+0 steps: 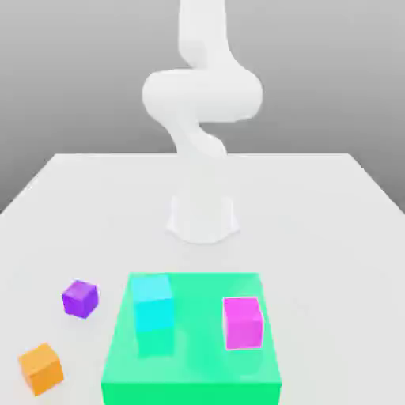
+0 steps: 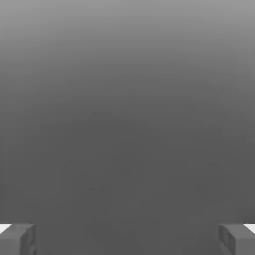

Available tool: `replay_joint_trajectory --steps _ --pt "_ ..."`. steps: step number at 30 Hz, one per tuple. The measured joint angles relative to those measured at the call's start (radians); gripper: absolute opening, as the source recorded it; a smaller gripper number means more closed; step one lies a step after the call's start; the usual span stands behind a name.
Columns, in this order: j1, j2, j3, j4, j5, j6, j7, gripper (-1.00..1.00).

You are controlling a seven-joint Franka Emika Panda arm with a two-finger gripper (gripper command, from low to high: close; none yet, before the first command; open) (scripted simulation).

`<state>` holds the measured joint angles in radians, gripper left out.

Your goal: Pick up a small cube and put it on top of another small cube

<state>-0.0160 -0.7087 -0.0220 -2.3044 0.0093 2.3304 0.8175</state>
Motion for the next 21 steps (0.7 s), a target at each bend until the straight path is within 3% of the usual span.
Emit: replay_joint_trajectory --steps 21 --pt "-0.171 0.768 -0.172 -0.037 0.120 0.255 0.116 0.00"
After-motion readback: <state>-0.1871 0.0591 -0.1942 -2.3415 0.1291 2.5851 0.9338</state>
